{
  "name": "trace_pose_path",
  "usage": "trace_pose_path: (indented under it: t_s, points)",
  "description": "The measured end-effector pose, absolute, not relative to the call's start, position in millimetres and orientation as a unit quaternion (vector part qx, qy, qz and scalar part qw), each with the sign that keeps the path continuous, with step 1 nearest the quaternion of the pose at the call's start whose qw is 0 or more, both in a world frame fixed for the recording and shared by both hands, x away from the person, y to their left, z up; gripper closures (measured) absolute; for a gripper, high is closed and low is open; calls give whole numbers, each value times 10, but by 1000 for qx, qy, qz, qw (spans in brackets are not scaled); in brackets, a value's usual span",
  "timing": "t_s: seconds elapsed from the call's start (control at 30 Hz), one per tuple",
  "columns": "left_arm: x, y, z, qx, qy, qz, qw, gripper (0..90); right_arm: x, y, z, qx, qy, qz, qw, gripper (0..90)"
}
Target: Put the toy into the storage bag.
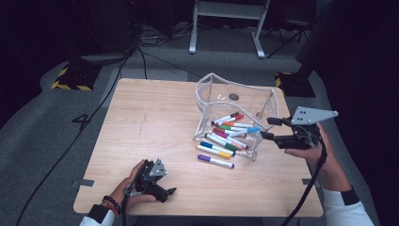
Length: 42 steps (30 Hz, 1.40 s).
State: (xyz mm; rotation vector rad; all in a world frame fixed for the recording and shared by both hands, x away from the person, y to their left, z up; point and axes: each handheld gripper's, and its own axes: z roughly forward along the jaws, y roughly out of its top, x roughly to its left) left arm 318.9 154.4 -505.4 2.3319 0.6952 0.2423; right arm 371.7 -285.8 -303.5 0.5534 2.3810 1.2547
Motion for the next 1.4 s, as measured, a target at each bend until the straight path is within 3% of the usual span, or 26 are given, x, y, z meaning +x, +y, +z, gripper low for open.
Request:
trace_pose_path:
  t_s: [0.43,0.83,1.27,1.4]
  points:
    - [3185,1550,-5054,896,270,94,341,6,3395,-2692,-3781,175,867,441,153,450]
    - [3185,1551,-5055,896,269,94,341,6,3627,-2172,-4565,158,901,394,94,435]
    - [3184,1554,-5055,896,269,94,341,6,4023,-1601,-4854,175,903,384,83,418]
    - [3183,1557,-5055,896,268,94,341,7,4126,-1478,-4946,178,905,379,70,456]
